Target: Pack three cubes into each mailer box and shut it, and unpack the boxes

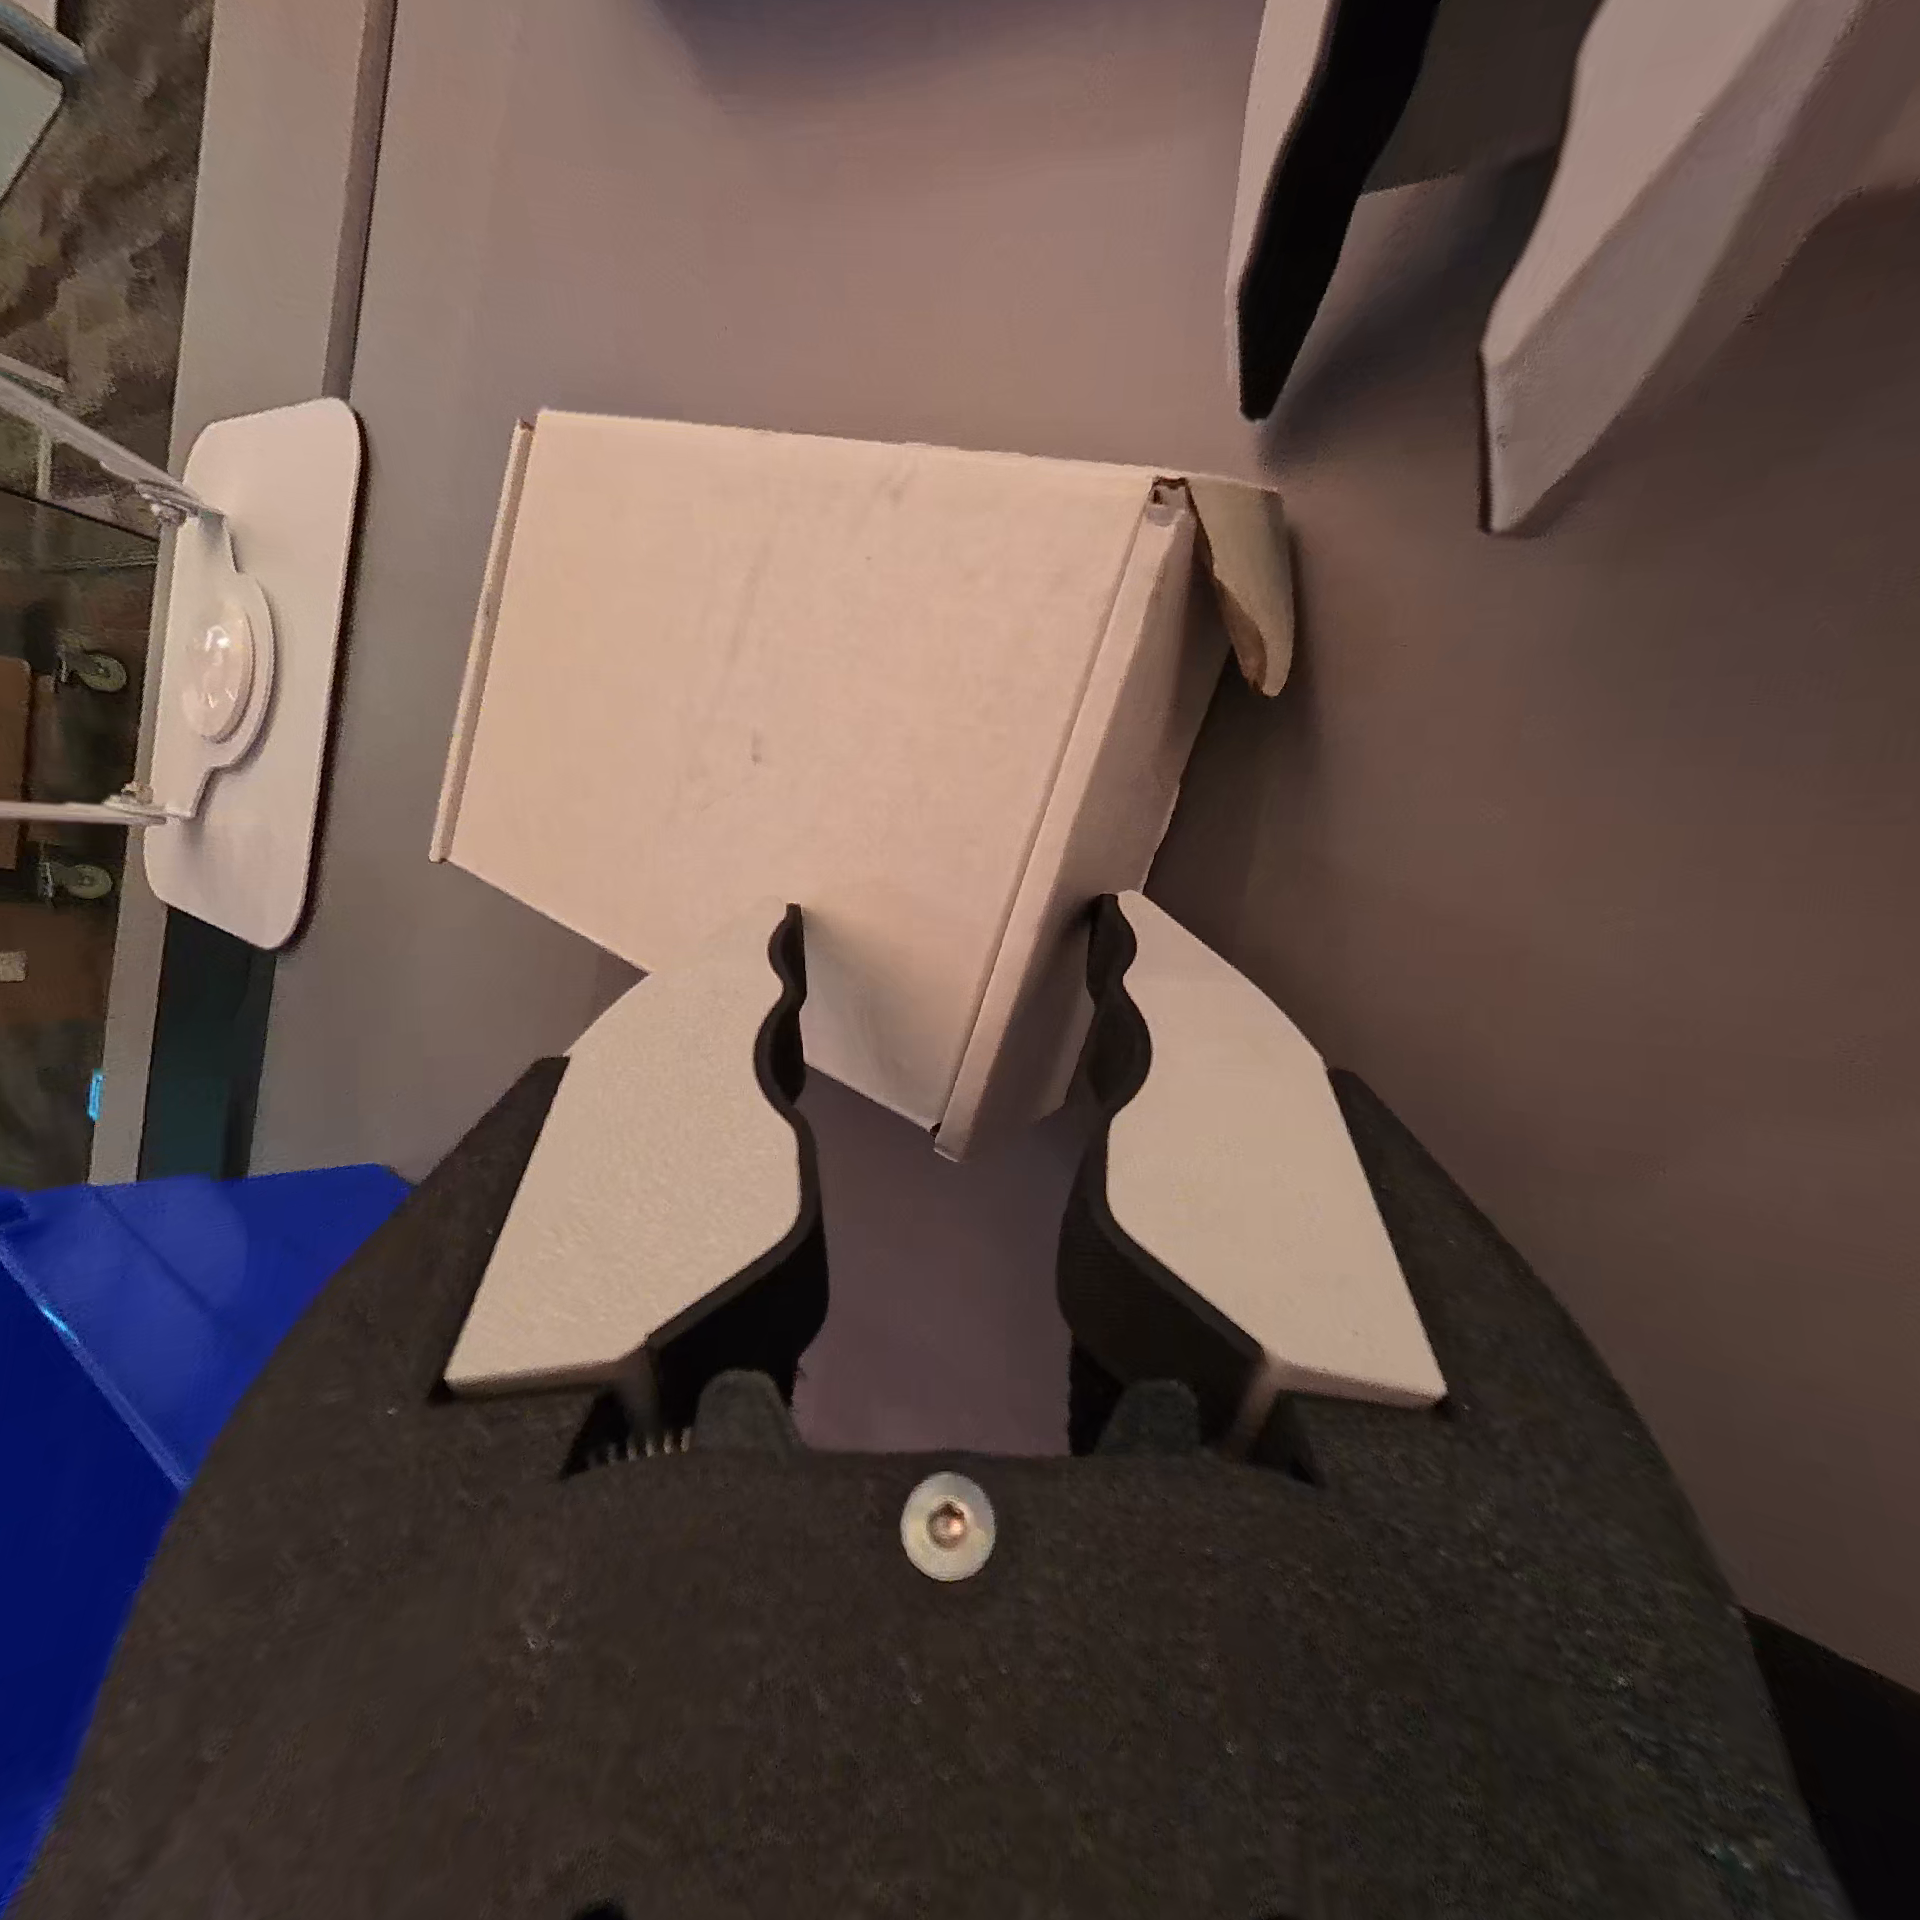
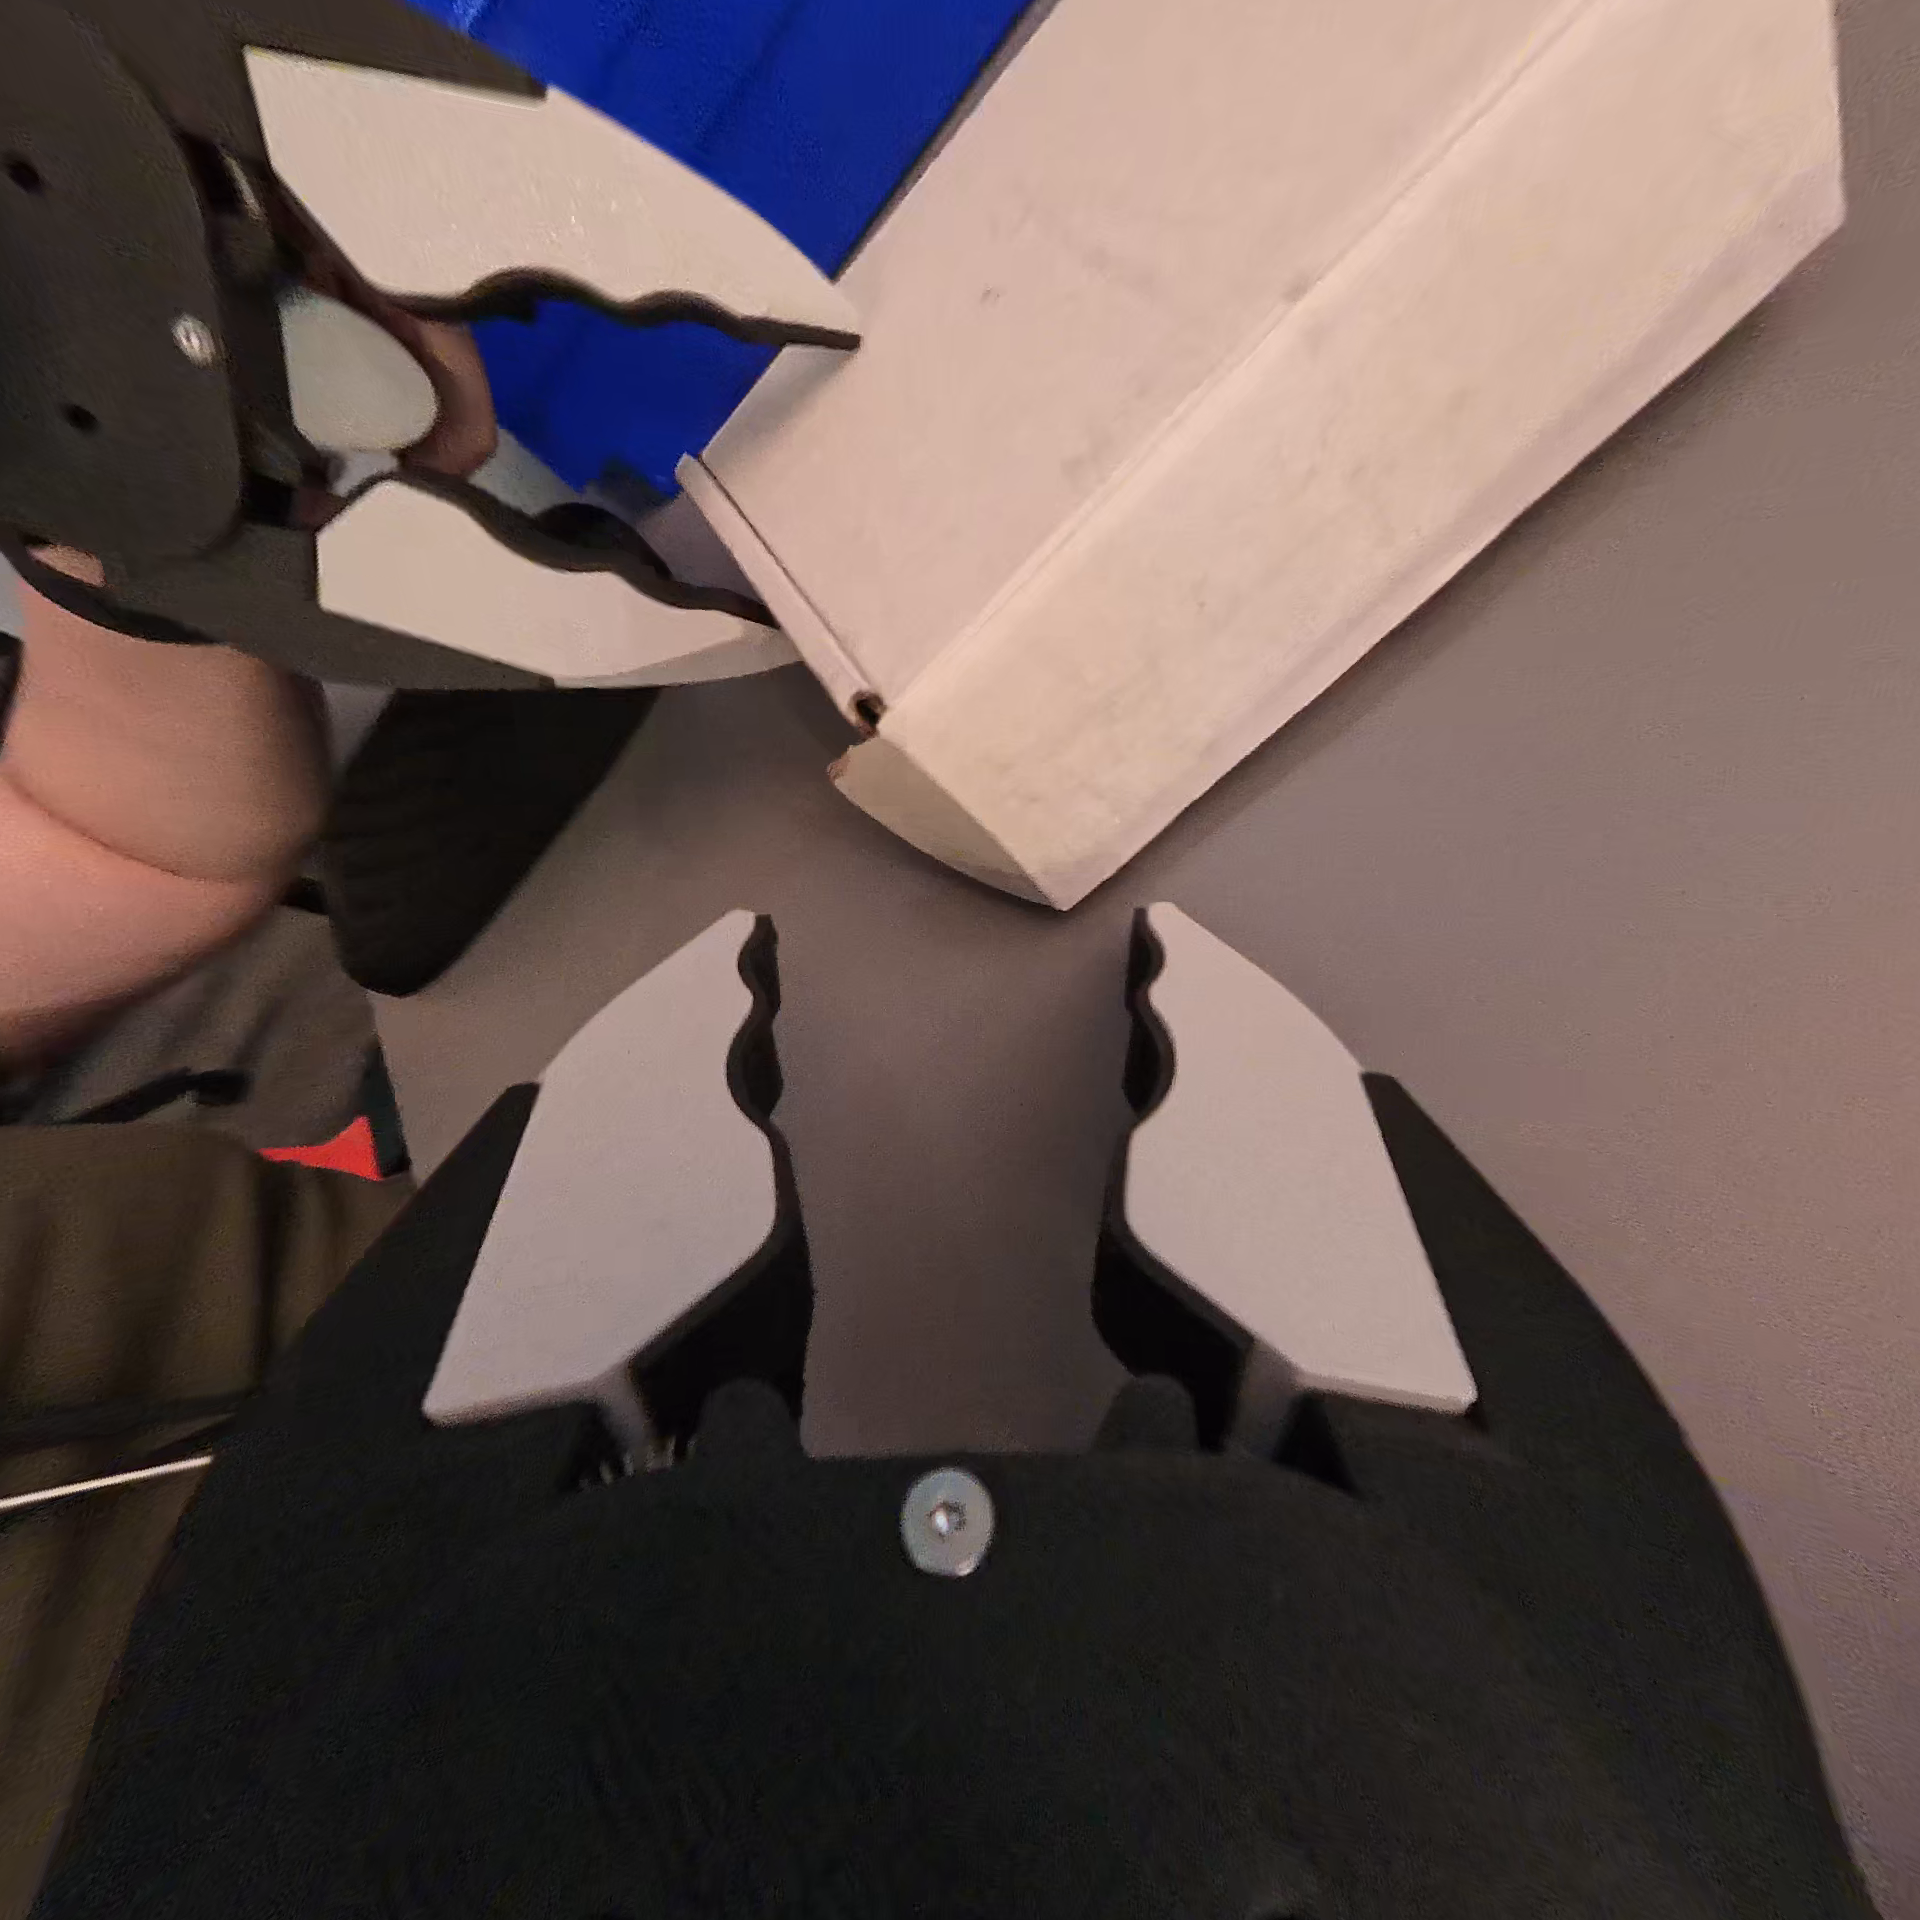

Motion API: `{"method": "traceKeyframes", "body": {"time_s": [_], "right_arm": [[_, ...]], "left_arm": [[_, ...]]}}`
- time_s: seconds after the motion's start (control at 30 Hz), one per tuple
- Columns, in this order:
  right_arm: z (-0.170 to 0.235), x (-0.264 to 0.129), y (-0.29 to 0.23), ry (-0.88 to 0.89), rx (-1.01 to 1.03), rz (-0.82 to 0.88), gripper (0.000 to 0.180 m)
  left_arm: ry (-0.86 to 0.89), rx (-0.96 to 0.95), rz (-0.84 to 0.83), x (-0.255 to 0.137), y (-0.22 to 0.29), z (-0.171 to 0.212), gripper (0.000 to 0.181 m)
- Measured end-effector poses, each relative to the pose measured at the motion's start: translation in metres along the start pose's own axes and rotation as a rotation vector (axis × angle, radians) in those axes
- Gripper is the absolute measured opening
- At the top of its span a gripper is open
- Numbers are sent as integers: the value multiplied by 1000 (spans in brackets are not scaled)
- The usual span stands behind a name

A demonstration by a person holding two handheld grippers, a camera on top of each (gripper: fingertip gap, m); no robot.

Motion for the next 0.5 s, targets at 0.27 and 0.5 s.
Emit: {"method": "traceKeyframes", "body": {"time_s": [0.27, 0.5], "right_arm": [[-13, 9, 8, 84, 157, -98, 59], [-13, 12, 3, 65, 145, -145, 63]], "left_arm": [[15, -56, -54, -7, 8, 4, 52], [48, -105, -75, -16, 15, 11, 51]]}}
Point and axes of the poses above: each gripper's, where its closed fingertips meet, x out along the fingers, z out of its underside, y = z × x across the jaws, the point moved 6 cm from there along -x, back along the fingers, and after that the axes turned 7 degrees about y, right-handed, at the moved point
